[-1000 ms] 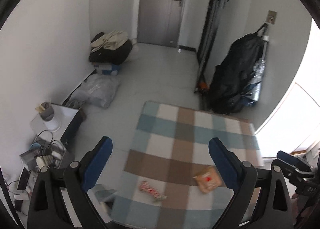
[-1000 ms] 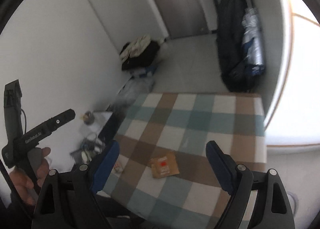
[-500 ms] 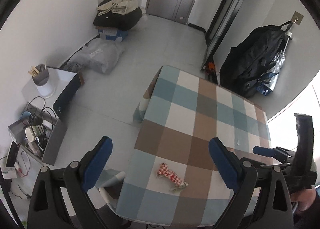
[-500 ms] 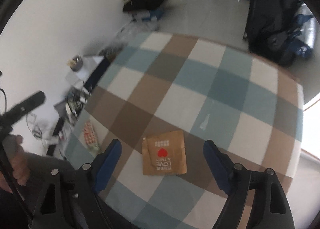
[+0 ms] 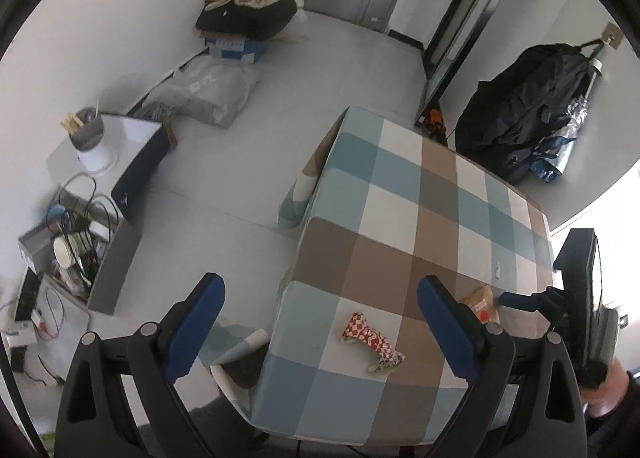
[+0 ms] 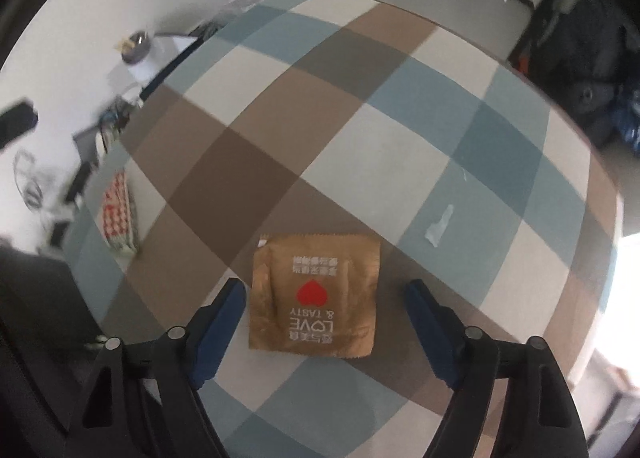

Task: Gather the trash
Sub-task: 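Grasp the brown LOVE & TASTY packet with the right gripper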

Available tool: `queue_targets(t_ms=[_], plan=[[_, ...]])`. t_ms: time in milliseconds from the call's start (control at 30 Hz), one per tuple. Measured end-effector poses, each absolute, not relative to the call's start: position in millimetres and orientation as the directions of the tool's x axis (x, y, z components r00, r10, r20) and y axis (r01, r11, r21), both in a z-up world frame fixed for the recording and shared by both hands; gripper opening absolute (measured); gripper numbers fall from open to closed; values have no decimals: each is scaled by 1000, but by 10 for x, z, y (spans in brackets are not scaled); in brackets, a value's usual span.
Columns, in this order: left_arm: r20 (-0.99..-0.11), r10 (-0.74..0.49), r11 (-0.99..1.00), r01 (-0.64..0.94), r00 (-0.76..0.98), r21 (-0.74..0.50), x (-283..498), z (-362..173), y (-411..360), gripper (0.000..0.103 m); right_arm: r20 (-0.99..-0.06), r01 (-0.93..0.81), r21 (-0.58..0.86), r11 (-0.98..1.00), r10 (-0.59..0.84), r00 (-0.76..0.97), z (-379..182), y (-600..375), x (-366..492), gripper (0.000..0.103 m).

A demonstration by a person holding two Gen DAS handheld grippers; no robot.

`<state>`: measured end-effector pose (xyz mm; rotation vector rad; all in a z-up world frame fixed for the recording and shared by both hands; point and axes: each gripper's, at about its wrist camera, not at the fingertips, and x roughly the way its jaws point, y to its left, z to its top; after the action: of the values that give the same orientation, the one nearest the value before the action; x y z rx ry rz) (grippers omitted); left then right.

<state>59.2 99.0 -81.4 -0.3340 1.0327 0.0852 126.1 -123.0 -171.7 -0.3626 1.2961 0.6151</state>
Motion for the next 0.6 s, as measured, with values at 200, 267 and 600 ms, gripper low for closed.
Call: queue_targets(t_ms=[200, 267, 600], plan=[[-864, -89, 939, -247, 495, -238, 612, -883, 1023, 95, -958, -673, 50, 738, 225, 175, -1660, -1113, 1149, 54], [-873, -98, 939, -247, 479, -241, 619, -929, 1018, 95, -957, -685, 53, 727, 233, 173, -1652, -1096, 1135, 48], [-883, -132, 945, -213, 451, -250, 587, -1021, 954, 95, -950, -639, 147, 755, 287, 119, -1611, -1259, 1191, 30]])
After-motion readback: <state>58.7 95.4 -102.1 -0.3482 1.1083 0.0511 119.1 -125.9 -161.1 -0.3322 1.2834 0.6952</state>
